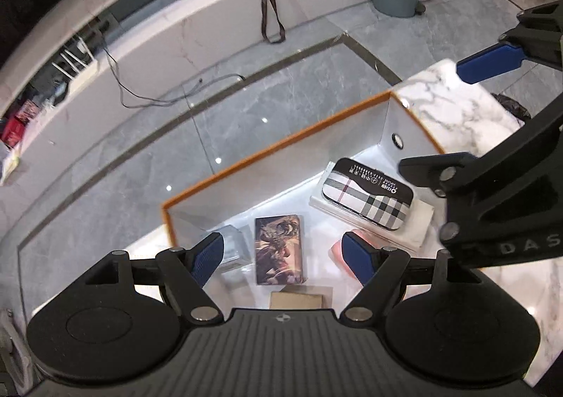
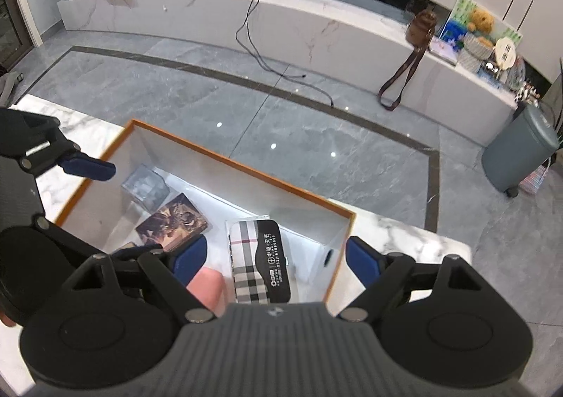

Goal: Organize rigid objects
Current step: 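Open both tools to drop the card and plaid case into the box, then move both tools back over the remaining objects on the table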

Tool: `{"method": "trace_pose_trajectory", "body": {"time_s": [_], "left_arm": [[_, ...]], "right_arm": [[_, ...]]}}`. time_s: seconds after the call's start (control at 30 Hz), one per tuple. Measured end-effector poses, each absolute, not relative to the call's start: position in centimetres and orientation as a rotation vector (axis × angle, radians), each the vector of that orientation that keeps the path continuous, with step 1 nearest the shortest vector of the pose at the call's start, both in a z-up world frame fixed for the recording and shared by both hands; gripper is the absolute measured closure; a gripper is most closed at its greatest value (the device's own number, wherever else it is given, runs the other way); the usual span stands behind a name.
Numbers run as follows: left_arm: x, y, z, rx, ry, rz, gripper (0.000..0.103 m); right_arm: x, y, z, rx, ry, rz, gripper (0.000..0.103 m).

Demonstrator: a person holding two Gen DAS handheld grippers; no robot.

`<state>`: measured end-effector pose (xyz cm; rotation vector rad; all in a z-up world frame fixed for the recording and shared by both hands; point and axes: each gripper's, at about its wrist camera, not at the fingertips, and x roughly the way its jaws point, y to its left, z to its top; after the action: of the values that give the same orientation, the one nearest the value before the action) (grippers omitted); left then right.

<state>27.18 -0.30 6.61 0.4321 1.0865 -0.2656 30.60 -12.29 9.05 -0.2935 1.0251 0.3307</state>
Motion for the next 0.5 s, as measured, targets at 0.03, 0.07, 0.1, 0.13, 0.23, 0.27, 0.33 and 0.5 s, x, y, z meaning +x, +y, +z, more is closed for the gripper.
{"method": "trace_pose_trajectory", "body": {"time_s": [0.03,0.07,0.1,0.13,0.23,0.27,0.33,0.5], "left_arm": [[26.9,-0.2,7.4,0.432,1.078,-0.260,0.013],[26.4,-0.1,8.4,0.431,1.065,-0.252,0.013],[25.9,0.0,9.2,0.432,1.056,-0.243,0.013],[25.4,0.1,10.1,0.432,1.045,-0.236,0.013],[23.6,0.2,13.0,0.435,1.009,-0.221,0.013],[22.9,0.2,13.9,0.436,0.996,-0.217,0.013],[21.5,0.1,15.4,0.439,0.973,-0.212,0.013],[18.1,0.0,17.9,0.462,0.934,-0.211,0.013]], "right_arm": [[30.1,-12.4,9.9,-0.296,1.016,0.330,0.018],[29.6,-12.5,10.9,-0.299,1.004,0.328,0.017],[29.0,-12.7,12.0,-0.301,0.990,0.325,0.017],[28.3,-12.8,13.2,-0.304,0.975,0.323,0.016],[26.4,-13.3,16.5,-0.313,0.933,0.314,0.016],[25.9,-13.5,17.4,-0.313,0.920,0.312,0.016],[24.5,-13.9,19.4,-0.309,0.894,0.306,0.016],[20.9,-15.1,23.1,-0.303,0.849,0.295,0.015]]}}
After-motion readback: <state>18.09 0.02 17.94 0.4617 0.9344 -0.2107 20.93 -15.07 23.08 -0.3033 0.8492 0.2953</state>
